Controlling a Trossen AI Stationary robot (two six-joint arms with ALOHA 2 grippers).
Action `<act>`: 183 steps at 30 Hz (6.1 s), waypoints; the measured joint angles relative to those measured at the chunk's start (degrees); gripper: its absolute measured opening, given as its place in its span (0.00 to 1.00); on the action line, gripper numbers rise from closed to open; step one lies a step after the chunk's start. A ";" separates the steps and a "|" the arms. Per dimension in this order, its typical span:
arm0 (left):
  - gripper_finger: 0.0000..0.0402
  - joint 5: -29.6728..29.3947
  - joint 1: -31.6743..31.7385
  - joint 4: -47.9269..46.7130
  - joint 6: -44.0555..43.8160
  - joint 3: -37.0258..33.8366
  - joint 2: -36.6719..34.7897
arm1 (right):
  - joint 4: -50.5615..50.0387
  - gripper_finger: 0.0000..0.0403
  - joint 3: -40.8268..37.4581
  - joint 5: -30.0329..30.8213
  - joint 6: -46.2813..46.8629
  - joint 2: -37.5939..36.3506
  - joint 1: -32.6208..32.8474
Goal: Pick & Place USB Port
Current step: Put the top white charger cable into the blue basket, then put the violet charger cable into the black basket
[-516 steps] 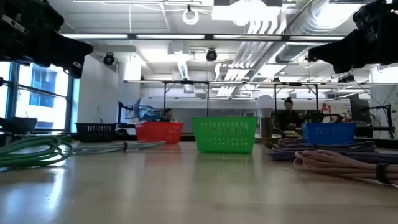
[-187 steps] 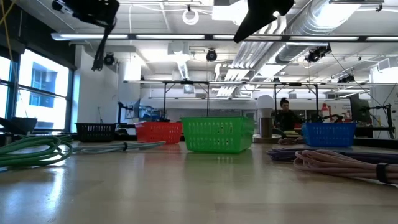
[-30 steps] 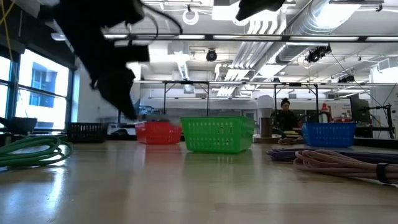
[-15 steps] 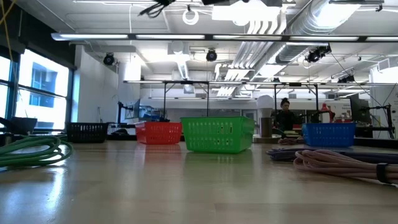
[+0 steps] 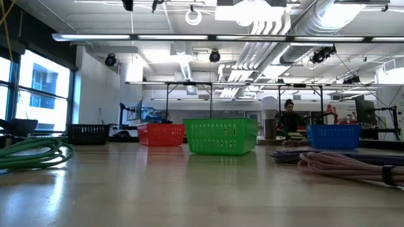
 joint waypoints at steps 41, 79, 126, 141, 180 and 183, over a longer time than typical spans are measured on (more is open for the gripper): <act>0.13 15.27 0.01 17.30 -0.36 -6.77 9.51 | 3.86 0.02 0.00 -15.87 -2.95 -0.02 -6.62; 0.29 -5.83 -0.01 -5.75 -0.22 -4.49 8.46 | -63.46 0.00 -3.20 15.55 37.27 -23.12 -34.64; 0.29 -9.89 -0.01 -16.83 -6.64 -4.55 8.48 | -37.20 0.43 -36.73 -5.76 31.80 -23.26 -50.16; 0.29 -1.96 -0.04 -20.93 -7.42 -4.55 8.48 | -35.46 0.42 -26.14 -30.45 21.11 -31.06 -33.88; 0.29 8.75 -0.04 -24.27 -14.37 -4.55 8.52 | -17.08 0.39 -26.25 -29.59 46.77 6.46 5.35; 0.29 8.76 -0.04 -25.17 -15.47 -4.55 8.52 | -14.58 0.38 -26.23 -30.12 46.77 6.51 6.39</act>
